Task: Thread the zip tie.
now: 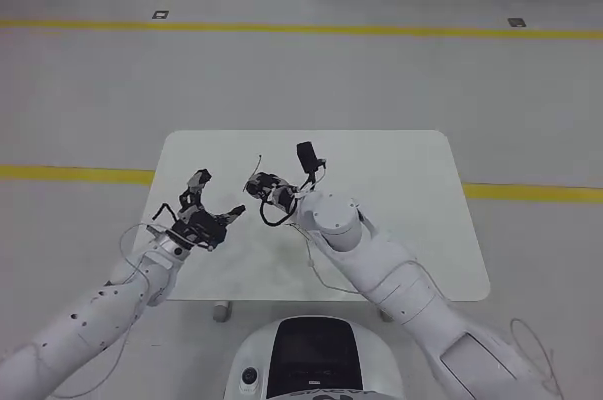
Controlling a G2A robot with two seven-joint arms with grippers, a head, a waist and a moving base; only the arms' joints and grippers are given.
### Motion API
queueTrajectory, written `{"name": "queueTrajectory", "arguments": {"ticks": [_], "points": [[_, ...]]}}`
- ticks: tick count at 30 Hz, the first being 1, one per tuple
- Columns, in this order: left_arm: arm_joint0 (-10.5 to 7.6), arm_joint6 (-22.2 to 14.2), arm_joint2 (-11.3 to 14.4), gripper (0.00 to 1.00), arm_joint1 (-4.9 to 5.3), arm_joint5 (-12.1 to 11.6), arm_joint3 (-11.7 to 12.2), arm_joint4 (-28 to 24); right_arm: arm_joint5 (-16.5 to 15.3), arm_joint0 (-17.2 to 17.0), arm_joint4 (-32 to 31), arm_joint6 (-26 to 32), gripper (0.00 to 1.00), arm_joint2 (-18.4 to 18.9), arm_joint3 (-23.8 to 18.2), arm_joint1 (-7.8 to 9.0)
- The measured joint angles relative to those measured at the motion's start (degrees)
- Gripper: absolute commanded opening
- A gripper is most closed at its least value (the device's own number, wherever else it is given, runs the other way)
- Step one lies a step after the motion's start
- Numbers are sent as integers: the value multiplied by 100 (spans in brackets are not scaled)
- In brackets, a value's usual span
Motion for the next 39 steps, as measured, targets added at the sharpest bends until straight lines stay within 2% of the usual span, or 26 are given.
{"name": "queueTrajectory", "arguments": {"ticks": [2,10,21,22,24,25,27,33,39], "points": [[-52,-54,76,100,6,0,-4,0,0,23,44,-35,0,-30,50,-27],[-59,-75,80,100,5,0,10,0,-2,25,46,-38,0,-31,59,-29],[-396,-348,377,100,-2,0,111,0,1,-91,-224,-266,0,-100,-6,-75],[-456,-381,442,96,4,0,142,0,0,-97,-246,-295,0,-105,0,-82],[-566,-420,565,82,19,0,184,0,0,-115,-283,-337,0,-108,-10,-89],[-639,-444,653,73,30,0,201,0,0,-132,-319,-374,0,-107,-27,-91],[-727,-487,762,47,44,0,215,0,0,-163,-368,-429,0,-97,-58,-91],[-872,-548,949,35,70,0,243,0,0,-240,-453,-488,0,-46,-107,-89],[-938,-584,1048,36,85,0,250,0,0,-273,-488,-525,0,-22,-113,-104]]}}
